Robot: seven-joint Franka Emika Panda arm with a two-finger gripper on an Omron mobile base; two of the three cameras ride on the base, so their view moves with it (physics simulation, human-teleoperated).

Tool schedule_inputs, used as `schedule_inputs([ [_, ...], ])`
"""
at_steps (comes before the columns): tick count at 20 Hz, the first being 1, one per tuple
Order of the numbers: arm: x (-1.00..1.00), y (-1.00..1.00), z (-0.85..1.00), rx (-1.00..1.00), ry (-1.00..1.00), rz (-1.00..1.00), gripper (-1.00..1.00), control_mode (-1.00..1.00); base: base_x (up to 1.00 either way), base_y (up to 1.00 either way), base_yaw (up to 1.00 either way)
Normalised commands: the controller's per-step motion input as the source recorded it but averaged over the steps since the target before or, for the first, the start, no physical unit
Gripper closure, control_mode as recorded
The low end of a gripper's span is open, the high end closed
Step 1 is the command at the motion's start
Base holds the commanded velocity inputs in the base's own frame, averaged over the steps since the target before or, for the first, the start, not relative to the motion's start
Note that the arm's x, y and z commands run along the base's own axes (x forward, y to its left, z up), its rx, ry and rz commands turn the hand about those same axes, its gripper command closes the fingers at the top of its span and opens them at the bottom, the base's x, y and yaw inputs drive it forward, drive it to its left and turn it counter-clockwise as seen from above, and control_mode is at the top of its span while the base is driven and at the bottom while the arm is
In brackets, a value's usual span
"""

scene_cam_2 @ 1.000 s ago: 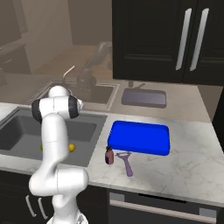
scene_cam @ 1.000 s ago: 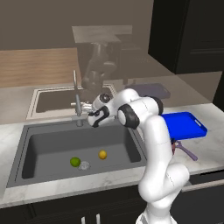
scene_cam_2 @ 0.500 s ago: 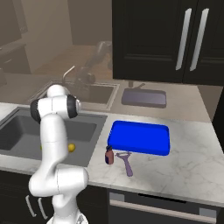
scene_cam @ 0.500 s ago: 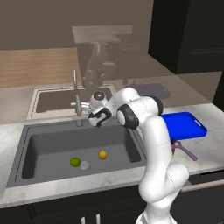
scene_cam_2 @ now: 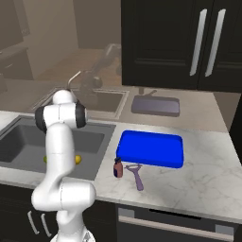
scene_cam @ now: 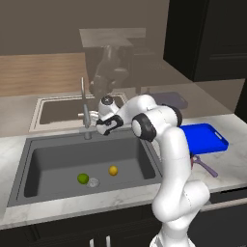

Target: Pick up all produce items and place them in the sink. Turn on the sink faucet to wash them. Then turn the sink off and put them in the tray.

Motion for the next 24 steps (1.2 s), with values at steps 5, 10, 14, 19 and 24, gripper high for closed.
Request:
schedule_inputs([
  [5,0.02,-0.55,0.00,0.05,0.12,-0.08,1.00,-1.00,0.00,0.00,0.00],
  [10,0.00,-0.54,0.00,0.05,0.08,-0.08,1.00,-1.00,0.00,0.00,0.00],
  [14,0.00,-0.49,0.00,0.05,0.06,-0.08,1.00,-1.00,0.00,0.00,0.00],
  [19,-0.04,-0.44,-0.04,0.04,0.04,-0.08,1.00,-1.00,0.00,0.00,0.00],
  [24,-0.13,-0.39,-0.03,0.04,0.01,-0.07,1.00,-1.00,0.00,0.00,0.00],
])
